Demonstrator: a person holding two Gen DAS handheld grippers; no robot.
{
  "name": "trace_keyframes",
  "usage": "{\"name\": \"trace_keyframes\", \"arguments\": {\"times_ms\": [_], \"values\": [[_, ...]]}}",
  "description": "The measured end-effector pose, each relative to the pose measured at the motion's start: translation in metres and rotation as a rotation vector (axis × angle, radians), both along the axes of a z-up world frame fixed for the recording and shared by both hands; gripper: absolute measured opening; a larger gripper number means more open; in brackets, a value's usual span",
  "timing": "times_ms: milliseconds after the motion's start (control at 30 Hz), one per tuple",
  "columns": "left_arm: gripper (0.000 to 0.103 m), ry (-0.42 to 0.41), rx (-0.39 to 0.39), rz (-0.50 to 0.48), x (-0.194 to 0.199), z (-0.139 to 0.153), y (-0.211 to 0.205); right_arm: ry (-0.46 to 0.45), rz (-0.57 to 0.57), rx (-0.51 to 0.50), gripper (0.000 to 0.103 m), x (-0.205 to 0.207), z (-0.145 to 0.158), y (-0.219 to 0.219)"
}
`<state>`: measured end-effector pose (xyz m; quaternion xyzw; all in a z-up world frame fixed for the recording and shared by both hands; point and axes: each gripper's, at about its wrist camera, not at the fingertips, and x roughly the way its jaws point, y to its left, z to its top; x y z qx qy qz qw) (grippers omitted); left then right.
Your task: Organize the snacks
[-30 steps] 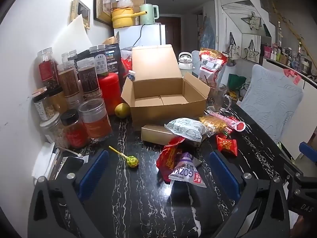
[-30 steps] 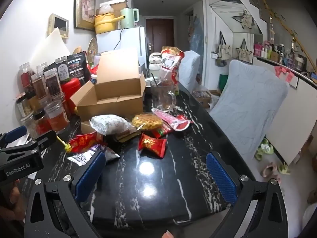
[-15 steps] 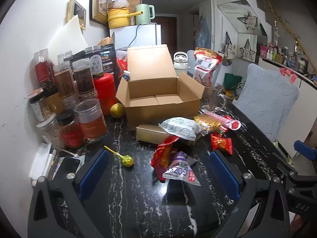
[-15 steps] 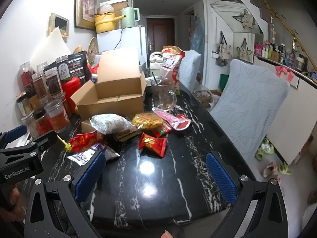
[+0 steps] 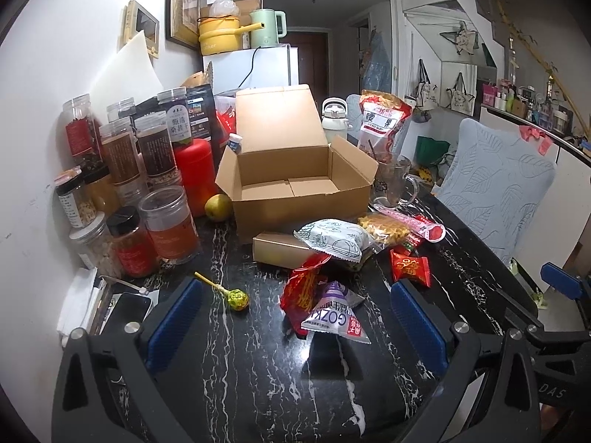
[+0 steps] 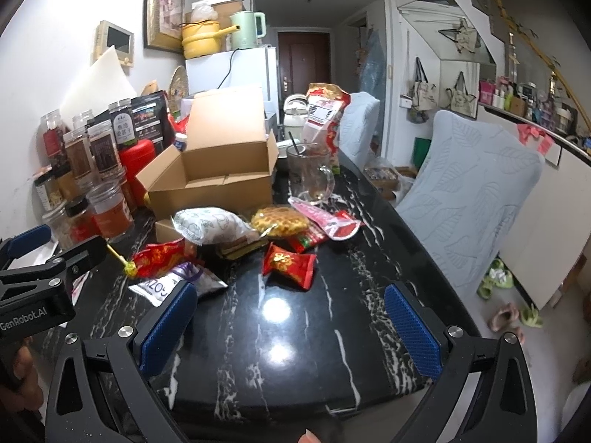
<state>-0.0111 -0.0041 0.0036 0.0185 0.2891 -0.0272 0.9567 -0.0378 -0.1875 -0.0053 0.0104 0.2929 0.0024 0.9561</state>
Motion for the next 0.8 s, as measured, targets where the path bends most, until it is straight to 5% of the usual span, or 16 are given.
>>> {"name": "trace_keyframes", "arguments": {"times_ms": [800], "values": [[0.103, 0.013, 0.019, 0.009, -0.0001, -0.0044, -0.0009, 0.006, 0.026, -0.012, 0.103, 0.0009, -0.0013, 0.0073]]}}
